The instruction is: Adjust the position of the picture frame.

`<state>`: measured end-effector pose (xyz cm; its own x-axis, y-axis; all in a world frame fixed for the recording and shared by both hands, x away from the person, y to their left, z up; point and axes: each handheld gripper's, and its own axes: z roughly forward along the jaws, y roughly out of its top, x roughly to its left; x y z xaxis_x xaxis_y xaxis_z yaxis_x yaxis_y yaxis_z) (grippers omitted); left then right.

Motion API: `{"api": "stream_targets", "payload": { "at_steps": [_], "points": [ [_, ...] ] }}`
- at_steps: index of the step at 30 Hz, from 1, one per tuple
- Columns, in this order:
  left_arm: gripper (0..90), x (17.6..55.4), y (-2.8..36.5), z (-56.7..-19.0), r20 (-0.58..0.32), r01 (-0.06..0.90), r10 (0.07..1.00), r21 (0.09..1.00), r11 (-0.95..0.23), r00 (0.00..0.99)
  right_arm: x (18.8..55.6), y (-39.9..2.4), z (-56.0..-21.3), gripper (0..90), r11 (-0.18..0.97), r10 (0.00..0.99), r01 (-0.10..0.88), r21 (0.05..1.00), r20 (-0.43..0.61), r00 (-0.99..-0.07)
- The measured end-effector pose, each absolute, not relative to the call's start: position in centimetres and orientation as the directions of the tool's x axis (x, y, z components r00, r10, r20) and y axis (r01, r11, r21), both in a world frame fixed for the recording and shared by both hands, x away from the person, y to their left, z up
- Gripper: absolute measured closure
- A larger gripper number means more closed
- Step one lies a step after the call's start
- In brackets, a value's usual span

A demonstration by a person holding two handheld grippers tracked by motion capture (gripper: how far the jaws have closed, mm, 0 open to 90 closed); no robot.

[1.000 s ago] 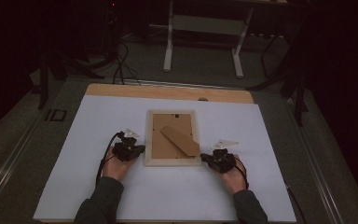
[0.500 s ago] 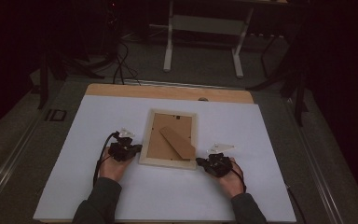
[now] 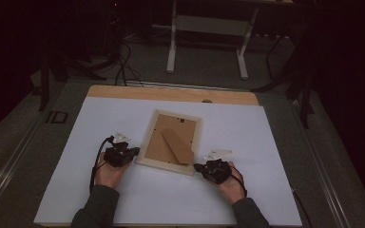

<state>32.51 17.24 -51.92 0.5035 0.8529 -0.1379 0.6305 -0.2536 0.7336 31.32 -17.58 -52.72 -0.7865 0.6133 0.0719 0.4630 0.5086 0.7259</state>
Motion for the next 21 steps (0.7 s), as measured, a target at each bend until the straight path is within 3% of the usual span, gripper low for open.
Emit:
{"api": "stream_targets", "payload": {
  "at_steps": [21],
  "points": [
    [89.9,30.4,15.4,-52.2,-0.117,0.605,0.827,0.739,-0.297,0.550,30.5,-13.8,-52.9,90.0,0.529,0.539,0.413,0.741,0.081,-0.838]
  ]
}}
